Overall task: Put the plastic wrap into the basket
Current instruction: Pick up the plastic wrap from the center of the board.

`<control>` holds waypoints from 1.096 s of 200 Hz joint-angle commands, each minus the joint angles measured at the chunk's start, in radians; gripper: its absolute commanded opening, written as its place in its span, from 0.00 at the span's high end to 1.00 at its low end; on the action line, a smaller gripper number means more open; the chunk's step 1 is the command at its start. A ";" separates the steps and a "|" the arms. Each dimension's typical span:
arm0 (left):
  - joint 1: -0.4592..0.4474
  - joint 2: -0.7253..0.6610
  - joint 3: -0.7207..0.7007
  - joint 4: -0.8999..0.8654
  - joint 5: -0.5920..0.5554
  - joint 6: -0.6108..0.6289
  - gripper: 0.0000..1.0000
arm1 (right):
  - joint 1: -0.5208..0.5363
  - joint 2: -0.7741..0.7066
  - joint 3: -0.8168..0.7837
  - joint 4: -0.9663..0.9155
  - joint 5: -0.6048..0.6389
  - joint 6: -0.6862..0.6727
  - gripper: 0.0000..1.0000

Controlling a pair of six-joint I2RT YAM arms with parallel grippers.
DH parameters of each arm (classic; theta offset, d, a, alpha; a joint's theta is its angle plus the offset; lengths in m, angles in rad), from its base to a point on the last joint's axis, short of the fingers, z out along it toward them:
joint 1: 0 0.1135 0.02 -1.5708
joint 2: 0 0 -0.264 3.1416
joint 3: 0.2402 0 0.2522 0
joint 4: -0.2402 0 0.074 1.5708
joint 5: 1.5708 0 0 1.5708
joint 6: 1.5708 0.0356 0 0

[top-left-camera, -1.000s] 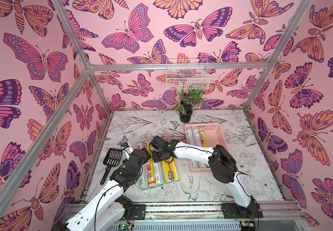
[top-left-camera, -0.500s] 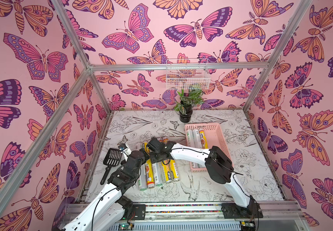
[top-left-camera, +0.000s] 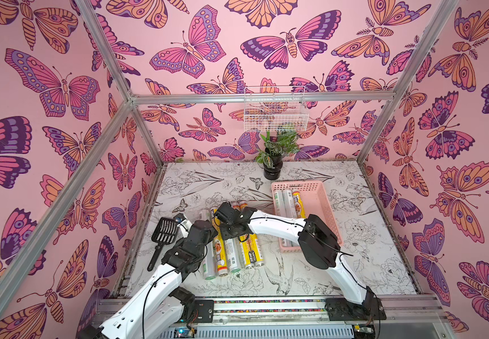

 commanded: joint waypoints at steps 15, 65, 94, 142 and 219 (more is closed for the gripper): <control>0.007 -0.004 -0.006 -0.027 0.015 -0.003 0.00 | 0.003 0.050 0.027 -0.052 0.038 0.006 0.41; 0.007 -0.019 -0.004 -0.028 0.023 0.004 0.00 | 0.003 0.026 0.024 -0.040 0.037 0.011 0.46; 0.008 -0.022 0.014 -0.018 0.054 0.031 0.00 | -0.001 -0.048 -0.009 -0.023 0.063 0.014 0.55; 0.007 -0.014 0.023 0.110 0.214 0.091 0.00 | -0.030 -0.251 -0.181 0.083 0.035 0.027 0.68; 0.005 0.158 0.133 0.345 0.552 0.158 0.01 | -0.146 -0.555 -0.471 0.255 -0.034 0.052 0.72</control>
